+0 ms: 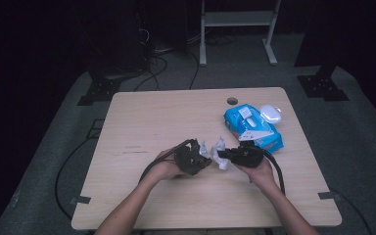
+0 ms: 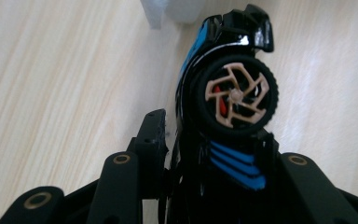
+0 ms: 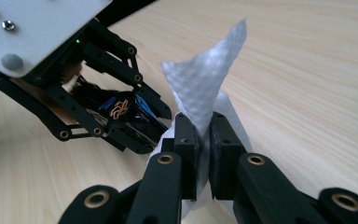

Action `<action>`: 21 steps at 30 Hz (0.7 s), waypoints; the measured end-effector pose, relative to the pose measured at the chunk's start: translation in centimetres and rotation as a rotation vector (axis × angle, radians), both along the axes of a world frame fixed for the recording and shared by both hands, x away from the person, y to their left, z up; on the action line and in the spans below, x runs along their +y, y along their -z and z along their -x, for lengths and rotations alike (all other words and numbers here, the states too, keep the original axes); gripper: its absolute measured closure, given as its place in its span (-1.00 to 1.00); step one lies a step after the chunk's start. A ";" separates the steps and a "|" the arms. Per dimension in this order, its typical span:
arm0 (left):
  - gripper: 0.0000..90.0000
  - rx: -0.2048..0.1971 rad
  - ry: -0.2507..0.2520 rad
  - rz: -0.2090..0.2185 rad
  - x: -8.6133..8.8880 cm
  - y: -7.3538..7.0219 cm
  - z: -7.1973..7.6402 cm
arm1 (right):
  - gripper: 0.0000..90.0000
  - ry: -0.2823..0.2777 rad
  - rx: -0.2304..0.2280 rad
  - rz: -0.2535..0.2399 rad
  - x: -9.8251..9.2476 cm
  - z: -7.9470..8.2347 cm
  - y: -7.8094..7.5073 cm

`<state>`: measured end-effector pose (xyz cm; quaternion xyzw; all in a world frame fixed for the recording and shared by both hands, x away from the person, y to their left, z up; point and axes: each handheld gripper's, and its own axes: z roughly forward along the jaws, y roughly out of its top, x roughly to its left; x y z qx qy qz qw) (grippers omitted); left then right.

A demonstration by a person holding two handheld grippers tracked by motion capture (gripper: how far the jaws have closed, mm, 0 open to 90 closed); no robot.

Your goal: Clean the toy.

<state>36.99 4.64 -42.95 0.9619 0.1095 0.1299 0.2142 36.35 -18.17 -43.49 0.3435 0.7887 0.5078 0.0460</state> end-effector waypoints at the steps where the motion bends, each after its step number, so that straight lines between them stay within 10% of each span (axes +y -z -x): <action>1: 0.29 -0.006 0.008 0.020 0.2 -0.2 0.1 | 0.84 -0.001 0.000 -0.013 -0.1 0.1 -0.2; 10: 0.29 -0.065 0.036 0.196 1.5 -1.3 1.4 | 0.87 -0.080 -0.006 -0.105 0.8 1.3 -2.8; 21: 0.29 -0.085 0.036 0.248 2.1 -0.9 1.8 | 0.87 -0.088 -0.033 -0.072 2.3 2.0 -3.9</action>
